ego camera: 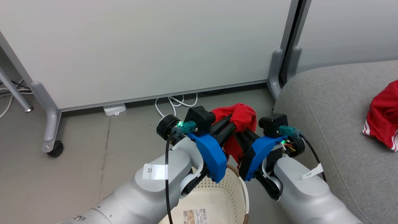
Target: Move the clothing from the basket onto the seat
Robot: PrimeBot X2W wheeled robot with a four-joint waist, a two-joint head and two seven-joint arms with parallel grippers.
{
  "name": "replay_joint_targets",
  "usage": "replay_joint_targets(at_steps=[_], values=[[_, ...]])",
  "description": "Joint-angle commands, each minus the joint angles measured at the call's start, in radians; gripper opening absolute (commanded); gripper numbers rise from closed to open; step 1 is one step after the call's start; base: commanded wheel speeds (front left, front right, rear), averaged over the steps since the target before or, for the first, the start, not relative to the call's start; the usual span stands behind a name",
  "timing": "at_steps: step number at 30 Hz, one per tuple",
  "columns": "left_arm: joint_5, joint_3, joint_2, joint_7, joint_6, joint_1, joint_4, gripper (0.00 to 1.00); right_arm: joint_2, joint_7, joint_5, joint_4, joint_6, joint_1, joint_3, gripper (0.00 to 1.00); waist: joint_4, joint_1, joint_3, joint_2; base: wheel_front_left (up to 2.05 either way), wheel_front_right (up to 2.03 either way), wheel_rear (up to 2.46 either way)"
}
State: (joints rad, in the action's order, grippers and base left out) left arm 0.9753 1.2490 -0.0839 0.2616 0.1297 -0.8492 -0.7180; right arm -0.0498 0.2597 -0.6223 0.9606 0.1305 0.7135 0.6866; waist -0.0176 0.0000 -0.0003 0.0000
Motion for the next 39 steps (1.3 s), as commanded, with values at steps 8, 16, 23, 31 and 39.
replay_joint_targets(at_steps=[8, 16, 23, 31, 39], values=[[-0.008, -0.008, -0.001, 0.005, 0.001, -0.001, -0.006, 0.00, -0.001, 0.008, 0.002, 0.002, 0.000, -0.004, 0.000, 0.00, 0.000, 0.0000, -0.002, 0.0000, 0.00, 0.00, 0.00], [-0.057, -0.059, -0.004, 0.005, 0.001, 0.003, -0.009, 1.00, -0.001, 0.008, 0.001, 0.001, 0.000, -0.006, 0.003, 0.00, -0.001, 0.0000, -0.001, 0.0000, 0.00, 0.00, 0.00], [-0.203, -0.217, -0.038, 0.005, -0.001, 0.086, 0.046, 1.00, -0.001, 0.008, 0.018, -0.013, 0.000, -0.010, -0.018, 0.00, -0.003, 0.0000, 0.006, 0.0000, 0.00, 0.00, 0.00], [-0.385, -0.468, -0.091, 0.005, -0.005, 0.304, 0.197, 1.00, -0.009, 0.007, 0.064, -0.049, 0.000, -0.031, -0.066, 0.00, -0.004, 0.0000, 0.014, 0.0000, 0.00, 0.00, 0.00], [-0.547, -0.716, -0.117, 0.005, -0.002, 0.554, 0.343, 1.00, -0.019, 0.007, 0.105, -0.089, 0.000, -0.056, -0.106, 0.00, -0.008, 0.0000, 0.020, 0.0000, 0.00, 0.00, 0.00]])
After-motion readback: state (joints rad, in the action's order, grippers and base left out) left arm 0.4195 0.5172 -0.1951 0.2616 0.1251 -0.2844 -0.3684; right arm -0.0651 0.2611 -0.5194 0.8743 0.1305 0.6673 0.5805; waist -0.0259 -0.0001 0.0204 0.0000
